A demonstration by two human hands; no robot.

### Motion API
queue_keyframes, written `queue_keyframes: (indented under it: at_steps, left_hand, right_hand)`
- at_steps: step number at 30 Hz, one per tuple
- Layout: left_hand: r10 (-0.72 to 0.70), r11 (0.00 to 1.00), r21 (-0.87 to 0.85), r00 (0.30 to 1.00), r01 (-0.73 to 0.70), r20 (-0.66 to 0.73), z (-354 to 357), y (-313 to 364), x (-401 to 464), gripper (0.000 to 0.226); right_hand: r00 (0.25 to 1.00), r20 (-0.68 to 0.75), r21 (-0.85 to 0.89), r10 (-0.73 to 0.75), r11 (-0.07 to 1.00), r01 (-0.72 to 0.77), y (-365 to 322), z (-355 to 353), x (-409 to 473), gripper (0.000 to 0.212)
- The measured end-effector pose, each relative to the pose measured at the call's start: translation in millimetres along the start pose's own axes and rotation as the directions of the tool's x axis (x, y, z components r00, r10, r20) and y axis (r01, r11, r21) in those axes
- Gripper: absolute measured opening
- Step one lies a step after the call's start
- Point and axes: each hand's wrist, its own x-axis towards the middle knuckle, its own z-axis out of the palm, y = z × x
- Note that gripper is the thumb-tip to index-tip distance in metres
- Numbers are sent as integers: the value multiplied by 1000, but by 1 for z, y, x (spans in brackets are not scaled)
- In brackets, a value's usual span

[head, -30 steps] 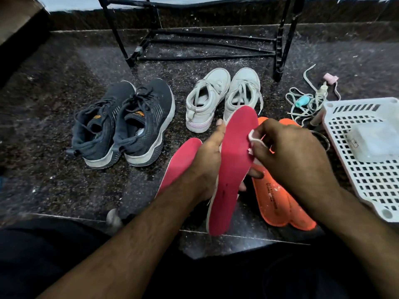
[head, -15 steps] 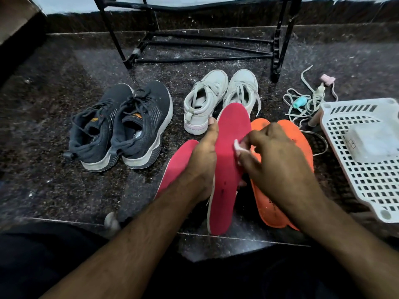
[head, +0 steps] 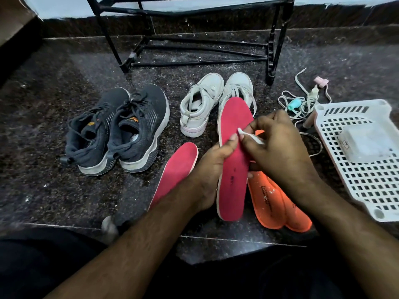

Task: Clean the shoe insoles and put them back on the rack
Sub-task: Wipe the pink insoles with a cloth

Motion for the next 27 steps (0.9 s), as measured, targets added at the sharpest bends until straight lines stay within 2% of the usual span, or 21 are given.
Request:
queue_keyframes:
  at_steps: [3, 6, 8, 10, 13, 15, 17, 19, 21, 23, 25, 27]
  left_hand:
    - [-35, 998, -51, 999, 34, -16, -4, -1, 4, 51]
    - [-100, 979, -183, 995, 93, -28, -10, 4, 4, 66]
    - [-127, 984, -130, 992, 123, -26, -12, 4, 3, 76]
    - [-144, 986, -88, 990, 143, 1, -11, 2, 2, 71]
    - [-158, 987, 48, 986, 156, 44, -3, 0, -3, 72]
    - [-128, 990, 62, 990, 124, 66, -1, -2, -3, 73]
    - [-123, 992, 19, 992, 123, 34, -4, -5, 2, 72]
    - [-127, 990, -66, 992, 127, -6, -10, -4, 5, 81]
    - [-130, 987, -99, 991, 130, -3, -15, -2, 7, 92]
    - [-109, 989, -101, 994, 111, 25, -17, 0, 8, 90]
    - [-48, 988, -143, 993, 64, 109, -12, 0, 6, 74]
    - [-1, 993, -117, 984, 22, 177, -8, -5, 4, 63]
  right_hand:
    - [984, 46, -191, -173, 965, 179, -12, 3, -14, 13]
    - [939, 193, -173, -284, 932, 318, -30, 10, -39, 11]
    - [913, 270, -140, -306, 926, 351, -36, 13, -49, 10]
    - [916, 270, -116, -295, 935, 335, -30, 9, -42, 8]
    - [970, 113, -171, -216, 957, 233, -8, -3, -10, 8]
    - [987, 51, -194, -151, 968, 158, -1, -7, 1, 11]
    - [982, 73, -157, -175, 970, 184, -9, -2, -8, 15]
    - [954, 168, -56, -250, 963, 262, -25, 9, -30, 16]
    - [909, 264, 29, -322, 945, 326, -37, 17, -49, 16]
    - [891, 308, 50, -333, 941, 334, -35, 16, -47, 14]
    - [910, 280, 13, -304, 950, 313, -24, 9, -32, 12]
    - [957, 163, -62, -240, 966, 253, -8, -4, -11, 13]
